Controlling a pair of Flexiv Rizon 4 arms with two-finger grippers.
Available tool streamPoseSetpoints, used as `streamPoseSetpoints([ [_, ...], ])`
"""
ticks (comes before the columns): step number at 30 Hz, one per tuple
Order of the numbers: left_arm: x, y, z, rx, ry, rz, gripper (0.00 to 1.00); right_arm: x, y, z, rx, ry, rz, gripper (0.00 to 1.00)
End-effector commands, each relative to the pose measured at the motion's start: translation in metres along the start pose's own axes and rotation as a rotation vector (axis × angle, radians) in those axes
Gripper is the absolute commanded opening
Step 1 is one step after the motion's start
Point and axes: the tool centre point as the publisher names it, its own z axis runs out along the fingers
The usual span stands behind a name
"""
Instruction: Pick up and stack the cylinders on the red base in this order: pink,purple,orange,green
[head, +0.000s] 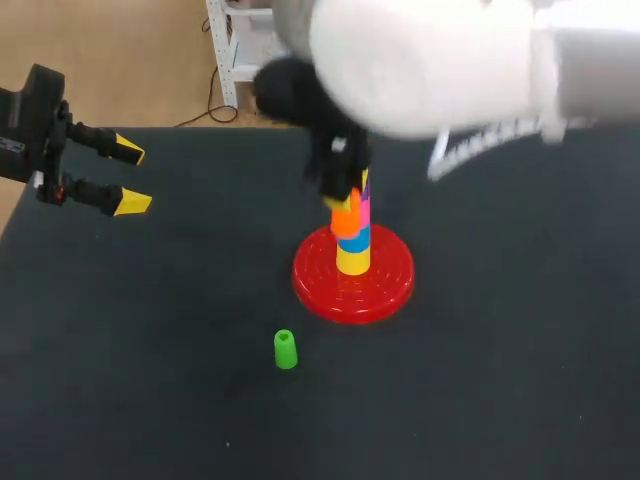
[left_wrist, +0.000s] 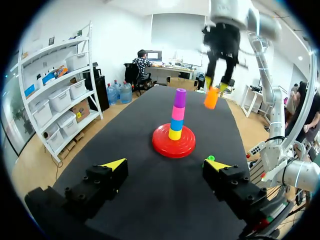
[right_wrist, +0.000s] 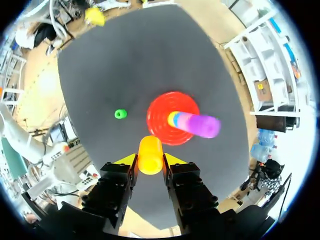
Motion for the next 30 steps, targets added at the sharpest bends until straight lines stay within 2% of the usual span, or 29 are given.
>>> streamPoseSetpoints([
  [1, 0.001, 0.0, 0.0, -0.001, -0.003, 0.002, 1.0, -0.006, -0.023, -0.027, -0.05, -0.016, 0.036, 0.0],
  [6, 0.001, 0.0, 0.0, -0.001, -0.003, 0.002, 1.0, -0.015, -0.05, -0.023, -0.08, -0.022, 0.094, 0.0],
  [11, 0.001, 0.0, 0.0, -0.001, -0.003, 0.002, 1.0, -0.023, -0.066, -0.015, -0.092, -0.003, 0.11, 0.0],
  [30, 0.001, 0.0, 0.0, -0.001, -0.003, 0.002, 1.0, -0.037, -0.079, 0.001, -0.08, 0.062, 0.114, 0.0],
])
